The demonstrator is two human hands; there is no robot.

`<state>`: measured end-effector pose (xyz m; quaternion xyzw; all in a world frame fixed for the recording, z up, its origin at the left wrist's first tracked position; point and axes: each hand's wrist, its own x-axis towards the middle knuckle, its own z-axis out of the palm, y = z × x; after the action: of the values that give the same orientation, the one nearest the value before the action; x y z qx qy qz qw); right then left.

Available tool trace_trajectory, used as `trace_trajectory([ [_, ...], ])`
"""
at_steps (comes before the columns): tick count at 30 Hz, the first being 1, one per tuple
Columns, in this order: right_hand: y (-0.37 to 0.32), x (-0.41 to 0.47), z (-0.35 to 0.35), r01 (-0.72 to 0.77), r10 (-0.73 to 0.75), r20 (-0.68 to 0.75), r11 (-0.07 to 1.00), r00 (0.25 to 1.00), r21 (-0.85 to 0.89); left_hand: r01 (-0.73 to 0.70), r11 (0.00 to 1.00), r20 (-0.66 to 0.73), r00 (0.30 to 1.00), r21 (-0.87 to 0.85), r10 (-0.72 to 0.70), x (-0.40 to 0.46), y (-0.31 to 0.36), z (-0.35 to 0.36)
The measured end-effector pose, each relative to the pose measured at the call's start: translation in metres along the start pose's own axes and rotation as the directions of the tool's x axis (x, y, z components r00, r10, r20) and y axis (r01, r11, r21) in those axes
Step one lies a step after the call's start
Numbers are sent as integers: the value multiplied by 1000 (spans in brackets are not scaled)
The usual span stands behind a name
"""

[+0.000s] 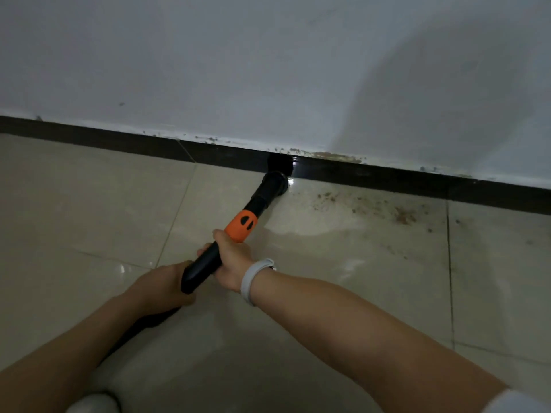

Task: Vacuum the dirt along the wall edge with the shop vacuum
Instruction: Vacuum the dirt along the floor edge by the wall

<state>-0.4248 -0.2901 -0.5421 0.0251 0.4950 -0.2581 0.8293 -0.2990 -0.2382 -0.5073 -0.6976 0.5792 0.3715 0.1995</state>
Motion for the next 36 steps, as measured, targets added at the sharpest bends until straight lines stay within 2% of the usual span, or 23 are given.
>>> trace_trajectory([
  [6, -12, -11, -18, -19, 19, 7, 999, 1000, -26, 178, 975, 24, 983, 136, -183, -6, 39, 0],
  [10, -14, -16, -42, -2, -9, -61, 984, 998, -176, 224, 975, 109, 969, 5, -223, -9, 69, 24],
  [12, -17, -16, -54, 25, -44, -77, 973, 996, -230, 230, 967, 89, 971, -105, -221, -8, 78, 45],
  [15, -13, -16, -67, 63, -94, -108, 964, 990, -257, 201, 933, -62, 972, -299, -229, -11, 86, 77],
  [18, -12, -18, -67, 80, -129, -142, 949, 982, -306, 183, 883, -339, 875, -432, -346, -19, 103, 103],
  [20, -13, -20, -62, 107, -170, -156, 932, 973, -348, 181, 877, -441, 808, -444, -390, -24, 114, 110],
  [21, -13, -20, -61, 121, -191, -154, 919, 970, -375, 158, 867, -455, 798, -473, -394, -26, 117, 111],
  [25, -9, -24, -68, 198, -219, 15, 848, 976, -492, 36, 723, -341, 865, -690, -368, -26, 114, 108],
  [28, -11, -32, -74, 186, -150, 113, 871, 982, -455, 2, 619, -281, 890, -786, -360, -25, 113, 106],
  [30, -13, -35, -71, 162, -129, 106, 895, 986, -415, -7, 590, -259, 902, -807, -345, -25, 115, 106],
  [36, -6, -37, -56, 171, -194, -2, 871, 981, -460, -9, 556, -226, 919, -831, -322, -23, 107, 100],
])
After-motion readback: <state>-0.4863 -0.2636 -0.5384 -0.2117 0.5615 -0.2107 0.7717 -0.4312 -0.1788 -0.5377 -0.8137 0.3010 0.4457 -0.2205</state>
